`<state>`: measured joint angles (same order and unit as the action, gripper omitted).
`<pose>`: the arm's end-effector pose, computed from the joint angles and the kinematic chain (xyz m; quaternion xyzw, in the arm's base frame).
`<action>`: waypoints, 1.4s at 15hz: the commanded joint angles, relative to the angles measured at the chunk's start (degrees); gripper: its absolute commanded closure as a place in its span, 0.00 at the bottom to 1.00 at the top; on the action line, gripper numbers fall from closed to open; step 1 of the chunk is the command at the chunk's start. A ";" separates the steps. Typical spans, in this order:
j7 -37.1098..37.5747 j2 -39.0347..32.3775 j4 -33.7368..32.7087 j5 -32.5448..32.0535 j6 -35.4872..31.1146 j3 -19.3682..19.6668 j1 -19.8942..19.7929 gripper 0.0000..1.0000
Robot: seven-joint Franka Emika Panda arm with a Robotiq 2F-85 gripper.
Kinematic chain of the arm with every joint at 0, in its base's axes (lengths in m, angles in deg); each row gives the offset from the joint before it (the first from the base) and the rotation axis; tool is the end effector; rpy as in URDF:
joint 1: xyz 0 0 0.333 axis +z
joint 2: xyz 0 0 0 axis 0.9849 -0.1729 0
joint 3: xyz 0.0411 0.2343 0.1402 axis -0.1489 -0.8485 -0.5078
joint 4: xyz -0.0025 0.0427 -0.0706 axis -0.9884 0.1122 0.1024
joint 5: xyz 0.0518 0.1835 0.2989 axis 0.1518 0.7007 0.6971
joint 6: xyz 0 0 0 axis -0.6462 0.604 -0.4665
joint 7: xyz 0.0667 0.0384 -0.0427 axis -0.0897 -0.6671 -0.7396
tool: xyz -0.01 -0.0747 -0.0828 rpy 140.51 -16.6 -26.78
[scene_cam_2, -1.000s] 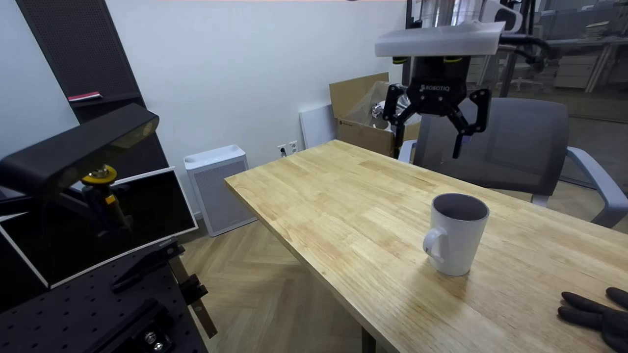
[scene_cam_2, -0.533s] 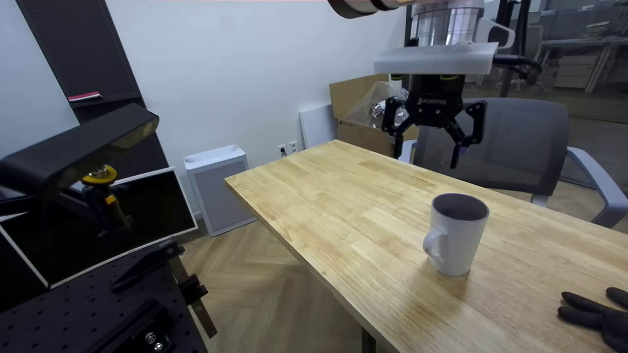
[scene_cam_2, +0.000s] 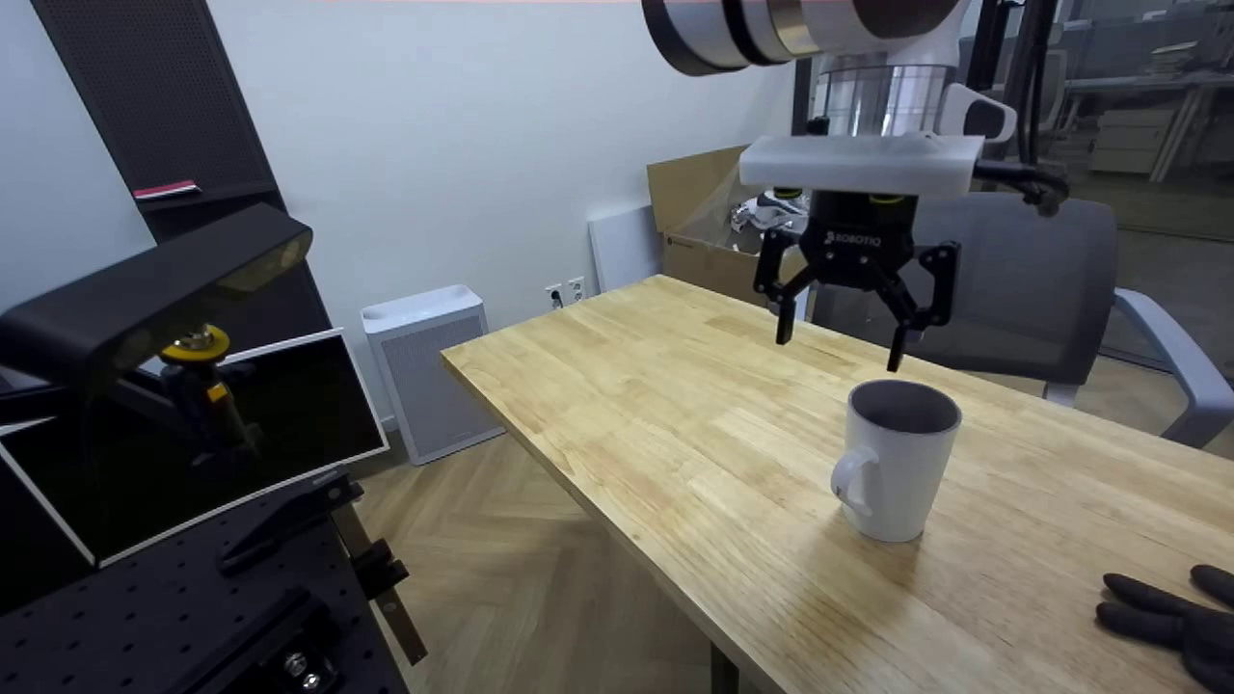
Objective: Move the cup to the left
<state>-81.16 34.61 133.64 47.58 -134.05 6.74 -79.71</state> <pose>0.5335 0.0039 0.1945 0.9938 0.0982 -0.0522 0.0019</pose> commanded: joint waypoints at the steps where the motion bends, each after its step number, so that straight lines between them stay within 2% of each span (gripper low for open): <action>1: 1.48 -1.17 0.36 -1.49 -1.82 0.36 -0.34 0.00; 11: 1.28 -2.85 3.90 -4.02 -11.47 0.79 0.01 0.00; 21: 1.09 -4.02 5.02 -4.65 -11.88 1.01 -0.18 0.00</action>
<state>-81.23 30.73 138.29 44.33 -145.12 7.45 -79.89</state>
